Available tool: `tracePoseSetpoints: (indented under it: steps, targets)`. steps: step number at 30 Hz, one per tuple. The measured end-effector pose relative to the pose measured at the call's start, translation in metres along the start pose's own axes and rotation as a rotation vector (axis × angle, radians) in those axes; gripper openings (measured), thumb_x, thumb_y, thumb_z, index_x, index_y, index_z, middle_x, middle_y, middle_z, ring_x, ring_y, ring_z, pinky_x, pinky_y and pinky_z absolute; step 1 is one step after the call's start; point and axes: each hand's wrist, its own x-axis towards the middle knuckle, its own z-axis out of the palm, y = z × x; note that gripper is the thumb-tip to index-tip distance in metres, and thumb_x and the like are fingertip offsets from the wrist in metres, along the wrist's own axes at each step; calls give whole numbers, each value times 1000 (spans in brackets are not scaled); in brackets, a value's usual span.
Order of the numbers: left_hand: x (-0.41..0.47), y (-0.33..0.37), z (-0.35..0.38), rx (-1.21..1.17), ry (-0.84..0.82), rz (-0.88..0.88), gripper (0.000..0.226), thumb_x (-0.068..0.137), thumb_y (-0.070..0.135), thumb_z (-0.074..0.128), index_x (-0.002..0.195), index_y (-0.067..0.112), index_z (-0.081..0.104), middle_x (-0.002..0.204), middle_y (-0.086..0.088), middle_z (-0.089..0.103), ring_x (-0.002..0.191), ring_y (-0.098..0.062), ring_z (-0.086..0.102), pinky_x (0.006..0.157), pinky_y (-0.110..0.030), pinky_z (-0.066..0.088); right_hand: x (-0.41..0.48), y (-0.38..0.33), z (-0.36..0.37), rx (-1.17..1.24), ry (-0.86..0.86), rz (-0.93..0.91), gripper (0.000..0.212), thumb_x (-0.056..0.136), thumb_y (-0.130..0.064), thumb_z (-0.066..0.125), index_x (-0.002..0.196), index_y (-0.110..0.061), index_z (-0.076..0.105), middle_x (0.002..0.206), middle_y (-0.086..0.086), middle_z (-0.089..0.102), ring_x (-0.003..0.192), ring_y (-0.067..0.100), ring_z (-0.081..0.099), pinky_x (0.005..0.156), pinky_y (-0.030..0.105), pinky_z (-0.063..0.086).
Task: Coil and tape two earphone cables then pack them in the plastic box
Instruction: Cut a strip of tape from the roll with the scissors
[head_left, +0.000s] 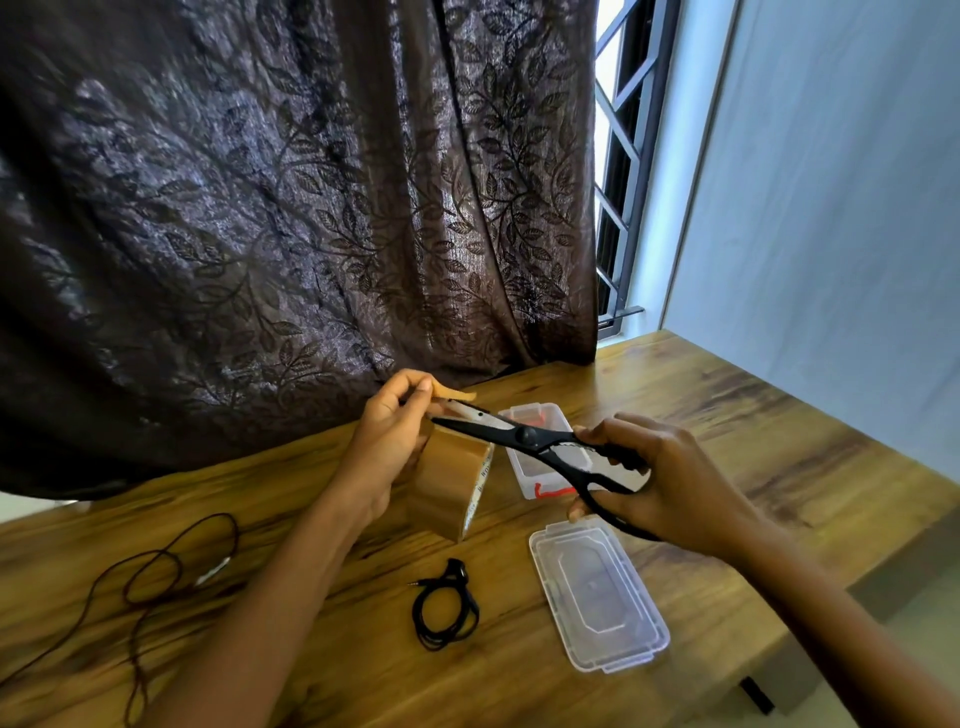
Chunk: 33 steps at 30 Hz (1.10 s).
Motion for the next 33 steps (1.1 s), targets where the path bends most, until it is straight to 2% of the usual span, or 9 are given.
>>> tracePoseSetpoints:
  steps: [5,10,14,17,20,22,28,31,33]
  targets:
    - [-2,-2,4,-10,70,-18,24,99,27,37,82,24,53,82,-5,65,43,-1,54,36,-14,38,-8,-5,9,88,28,39,44,65,-25,82,100,-31,57,78,-21,51,70,10,49,56,13,40]
    - [1,-7,7,-43,129,-42,25,99,31,36,81,25,52,93,-17,69,59,-17,60,40,-19,43,-19,-2,20,150,50,71,49,62,-32,84,103,-27,57,84,-16,57,73,11,51,59,18,43]
    - [0,-8,13,-64,154,-30,24,99,28,35,82,24,51,78,-6,68,58,-15,61,40,-19,45,-28,-4,31,262,136,123,49,60,-35,84,98,-17,60,78,-10,58,67,8,50,57,14,40]
    - [-1,-11,15,-69,153,-40,23,99,27,34,84,24,50,76,-4,70,58,-17,61,40,-20,44,-33,-7,36,478,268,214,51,58,-46,79,90,-11,59,70,-9,58,58,3,48,55,18,40]
    - [-3,-16,14,-53,148,-37,23,100,27,34,84,24,50,77,-6,69,64,-18,62,46,-23,48,-37,-2,37,544,303,339,49,59,-45,79,93,-16,60,72,4,60,59,21,53,55,26,43]
    - [-5,-19,14,-42,145,-30,22,99,27,34,86,22,51,77,-6,69,69,-18,63,51,-26,49,-44,5,39,554,305,470,40,65,-37,81,94,-18,62,73,8,64,63,22,60,54,25,47]
    - [-8,-33,15,-37,160,-61,21,99,28,36,90,21,53,78,-6,70,75,-20,63,59,-31,49,-85,45,59,337,314,814,10,77,-22,74,85,-20,68,68,1,70,56,8,65,45,22,49]
    - [-10,-37,14,-48,150,-81,22,99,28,36,97,16,54,78,-6,70,73,-21,63,57,-31,49,-105,66,71,149,279,887,13,78,-25,72,87,-15,72,71,-2,71,64,11,66,59,40,56]
    - [-12,-38,14,-49,141,-91,24,99,28,36,103,13,54,80,-7,70,70,-20,63,54,-30,50,-115,76,77,27,245,924,18,78,-23,71,91,-11,72,79,3,73,73,17,67,65,38,56]
